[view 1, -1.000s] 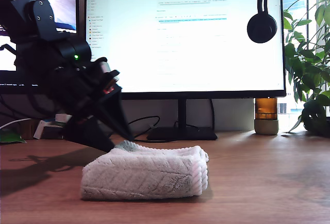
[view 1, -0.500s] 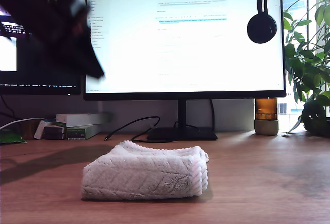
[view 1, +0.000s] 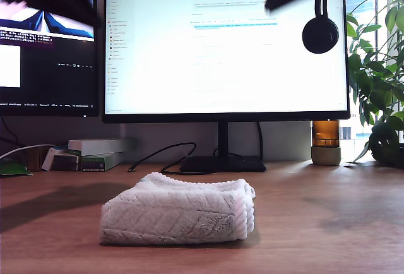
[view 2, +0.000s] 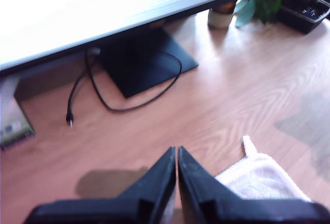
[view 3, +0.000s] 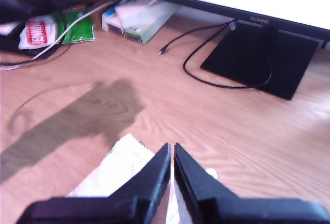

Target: Fold the tea towel to a neat square and place it to the right

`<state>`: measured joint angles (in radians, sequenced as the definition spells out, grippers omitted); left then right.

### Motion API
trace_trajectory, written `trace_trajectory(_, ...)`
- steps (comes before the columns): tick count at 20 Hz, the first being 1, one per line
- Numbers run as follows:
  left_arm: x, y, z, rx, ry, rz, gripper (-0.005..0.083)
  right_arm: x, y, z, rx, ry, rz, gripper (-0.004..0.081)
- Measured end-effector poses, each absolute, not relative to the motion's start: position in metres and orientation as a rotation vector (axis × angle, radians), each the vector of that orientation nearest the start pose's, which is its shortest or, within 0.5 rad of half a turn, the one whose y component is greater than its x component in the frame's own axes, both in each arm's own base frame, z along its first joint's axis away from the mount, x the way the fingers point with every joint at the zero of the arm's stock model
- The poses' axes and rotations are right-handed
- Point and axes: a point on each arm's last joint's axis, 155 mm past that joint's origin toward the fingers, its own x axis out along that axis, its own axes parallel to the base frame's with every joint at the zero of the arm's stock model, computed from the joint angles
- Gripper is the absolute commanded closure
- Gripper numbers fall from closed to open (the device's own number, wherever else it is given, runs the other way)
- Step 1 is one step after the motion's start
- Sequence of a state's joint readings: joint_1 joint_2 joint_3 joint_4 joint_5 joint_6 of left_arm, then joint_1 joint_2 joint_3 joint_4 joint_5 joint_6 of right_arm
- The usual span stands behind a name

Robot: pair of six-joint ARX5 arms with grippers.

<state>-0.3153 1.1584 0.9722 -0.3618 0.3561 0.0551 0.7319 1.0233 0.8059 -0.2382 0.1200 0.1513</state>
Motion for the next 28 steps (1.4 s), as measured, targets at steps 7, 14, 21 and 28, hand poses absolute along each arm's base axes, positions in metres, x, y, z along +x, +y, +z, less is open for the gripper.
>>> trace_trajectory(7,0.287,-0.182,0.201,0.022,0.482,-0.700,0.0796,0.251,0.269,0.151,-0.154,0.496,0.871,0.0783)
trace_trajectory(14,0.222,-0.213,0.164,0.062,0.494,-0.884,0.0796,0.245,0.300,0.101,-0.109,0.665,1.219,0.0783)
trace_trajectory(21,0.213,-0.212,0.172,0.053,0.475,-0.876,0.0796,0.274,0.326,0.088,-0.242,0.764,1.341,0.0783)
trace_trajectory(28,0.215,-0.203,0.168,0.083,0.485,-0.814,0.0796,0.272,0.323,0.055,-0.297,0.841,1.386,0.0783)
